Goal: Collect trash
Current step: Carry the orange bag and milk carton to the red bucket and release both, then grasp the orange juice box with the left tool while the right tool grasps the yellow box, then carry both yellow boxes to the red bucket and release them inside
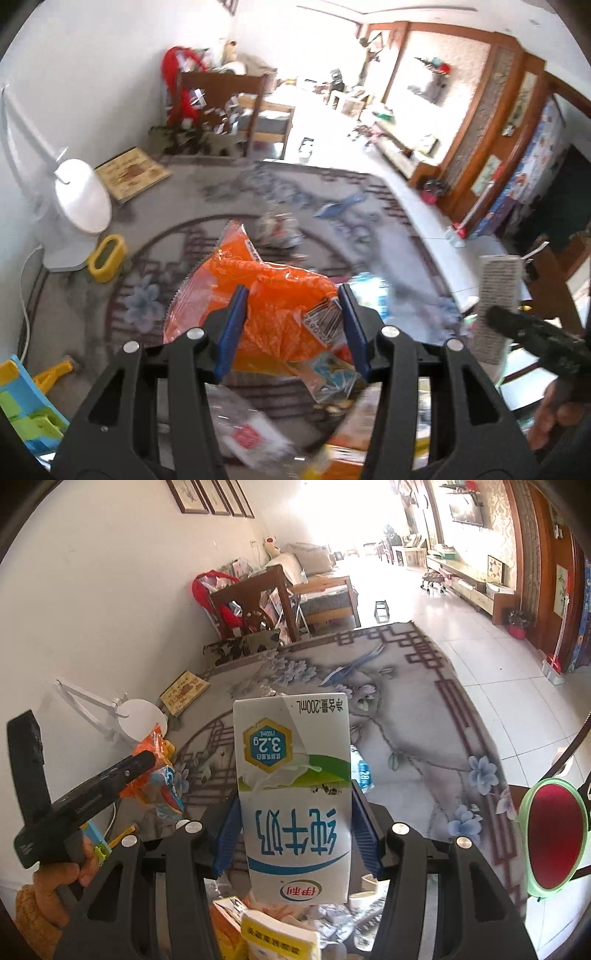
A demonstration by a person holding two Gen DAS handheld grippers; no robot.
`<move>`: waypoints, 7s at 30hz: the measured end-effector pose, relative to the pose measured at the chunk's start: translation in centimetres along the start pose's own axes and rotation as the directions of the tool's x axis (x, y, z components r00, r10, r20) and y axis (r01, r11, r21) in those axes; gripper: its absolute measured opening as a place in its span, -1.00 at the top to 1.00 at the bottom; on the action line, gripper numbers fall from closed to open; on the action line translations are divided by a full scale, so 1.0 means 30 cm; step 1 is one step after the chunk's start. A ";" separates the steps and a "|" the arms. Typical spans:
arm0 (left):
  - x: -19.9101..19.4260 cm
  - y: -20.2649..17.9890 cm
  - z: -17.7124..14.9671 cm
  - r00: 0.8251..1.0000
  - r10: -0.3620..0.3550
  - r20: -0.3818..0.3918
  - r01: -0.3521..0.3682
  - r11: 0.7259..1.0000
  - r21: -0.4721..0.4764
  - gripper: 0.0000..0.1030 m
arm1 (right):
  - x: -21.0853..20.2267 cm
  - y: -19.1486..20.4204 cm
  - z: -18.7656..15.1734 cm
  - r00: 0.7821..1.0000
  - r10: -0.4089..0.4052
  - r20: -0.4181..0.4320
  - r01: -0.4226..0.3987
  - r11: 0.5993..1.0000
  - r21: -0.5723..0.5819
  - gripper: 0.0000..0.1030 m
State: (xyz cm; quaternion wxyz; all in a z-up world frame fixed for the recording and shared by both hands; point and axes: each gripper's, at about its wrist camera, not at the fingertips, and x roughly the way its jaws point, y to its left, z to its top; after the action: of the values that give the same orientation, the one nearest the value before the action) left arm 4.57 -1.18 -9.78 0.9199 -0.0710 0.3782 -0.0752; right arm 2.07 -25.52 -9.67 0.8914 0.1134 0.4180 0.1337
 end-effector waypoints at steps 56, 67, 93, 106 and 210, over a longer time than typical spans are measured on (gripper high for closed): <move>0.478 -1.410 -0.227 0.778 -0.494 -0.388 0.598 0.772 0.217 -0.67 | -0.489 -1.261 -0.234 0.895 -0.445 -0.039 0.402 0.764 0.505 -0.41; 0.168 -0.925 -0.118 0.937 -0.318 -0.147 0.346 0.905 0.248 -0.67 | -0.346 -0.894 -0.145 0.944 -0.329 -0.014 0.315 0.890 0.328 -0.43; -0.038 0.002 -0.264 0.990 -0.038 -0.139 0.047 0.997 0.067 -0.67 | 0.059 -0.039 -0.418 0.943 0.070 -0.324 -0.053 0.997 0.062 -0.43; -0.054 0.089 -0.394 0.968 -0.065 -0.242 0.094 0.990 0.108 -0.67 | 0.240 0.124 -0.528 0.925 -0.032 -0.378 0.011 0.998 -0.058 0.23; 0.019 -0.468 -0.183 0.993 -0.093 -0.070 0.099 0.990 0.099 -0.19 | -0.156 -0.342 -0.196 0.996 0.059 -0.068 -0.057 0.998 0.028 0.20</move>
State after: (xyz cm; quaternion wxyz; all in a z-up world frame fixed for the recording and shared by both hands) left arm -0.09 -15.44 -11.41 0.9049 -0.0395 0.3998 -0.1409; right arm -3.91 -36.17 -13.21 0.8707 0.1325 0.4465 0.1578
